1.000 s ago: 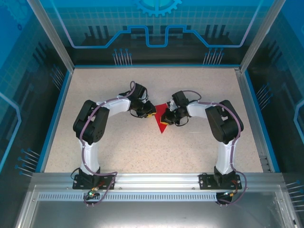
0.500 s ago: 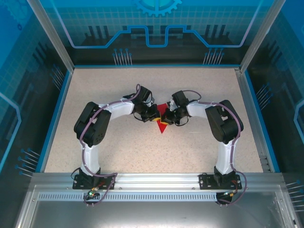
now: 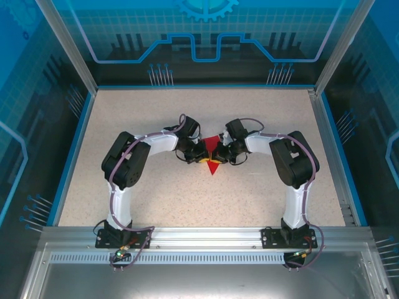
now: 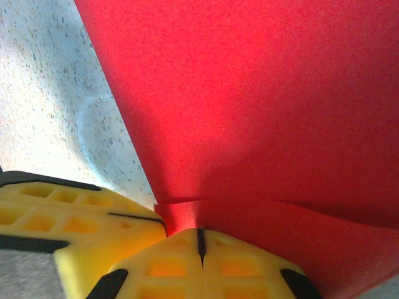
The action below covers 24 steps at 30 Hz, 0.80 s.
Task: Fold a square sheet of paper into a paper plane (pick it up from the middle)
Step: Third fold the triangle at the center of the table.
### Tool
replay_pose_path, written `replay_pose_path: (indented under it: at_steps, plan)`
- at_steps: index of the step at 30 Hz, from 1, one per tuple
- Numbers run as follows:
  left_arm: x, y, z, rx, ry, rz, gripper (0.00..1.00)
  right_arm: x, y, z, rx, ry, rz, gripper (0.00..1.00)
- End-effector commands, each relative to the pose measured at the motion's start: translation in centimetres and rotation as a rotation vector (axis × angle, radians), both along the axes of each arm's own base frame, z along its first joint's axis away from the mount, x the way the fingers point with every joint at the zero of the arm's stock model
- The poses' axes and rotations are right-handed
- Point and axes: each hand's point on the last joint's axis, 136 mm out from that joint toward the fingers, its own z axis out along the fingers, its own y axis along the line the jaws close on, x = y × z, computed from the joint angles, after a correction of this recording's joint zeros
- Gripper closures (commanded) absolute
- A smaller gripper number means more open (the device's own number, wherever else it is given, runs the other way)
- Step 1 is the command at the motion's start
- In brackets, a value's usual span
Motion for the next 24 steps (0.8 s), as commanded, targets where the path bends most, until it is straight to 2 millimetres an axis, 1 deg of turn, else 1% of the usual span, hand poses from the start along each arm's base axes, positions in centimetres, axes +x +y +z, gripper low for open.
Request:
replay_pose_path:
  at_steps: [1,4,7,11,14,16,18,21,24]
  plan:
    - [0.2,-0.4,-0.1,0.007,0.001,-0.005,1.00,-2.7,-2.6,-4.3,-0.150,0.134,-0.014,1.00]
    - [0.2,0.0,-0.8,0.034,0.009,0.003,1.00,-2.7,-2.5,-4.1,-0.146,0.132,-0.012,1.00]
    - [-0.2,0.5,-1.5,0.066,0.024,0.008,1.00,-2.3,-2.2,-3.4,-0.121,0.108,-0.009,1.00]
    - [-0.7,1.0,-2.1,0.091,0.043,0.009,1.00,-1.2,-1.2,-1.1,-0.038,0.039,-0.001,1.00]
    - [-1.0,1.2,-2.5,0.104,0.056,0.009,1.00,-0.6,-0.5,1.3,0.049,-0.032,0.004,1.00]
    - [-1.2,1.2,-2.8,0.111,0.063,0.005,1.00,-0.8,-0.4,2.5,0.084,-0.063,0.014,1.00]
    - [-1.4,1.3,-3.0,0.118,0.071,0.002,1.00,-1.5,-0.2,3.5,0.114,-0.088,0.032,1.00]
    - [-1.5,1.3,-3.1,0.127,0.074,0.002,1.00,-2.8,-0.1,4.0,0.135,-0.097,0.048,1.00]
    - [-1.6,1.4,-3.2,0.132,0.075,0.001,1.00,-3.7,0.2,3.6,0.132,-0.091,0.058,1.00]
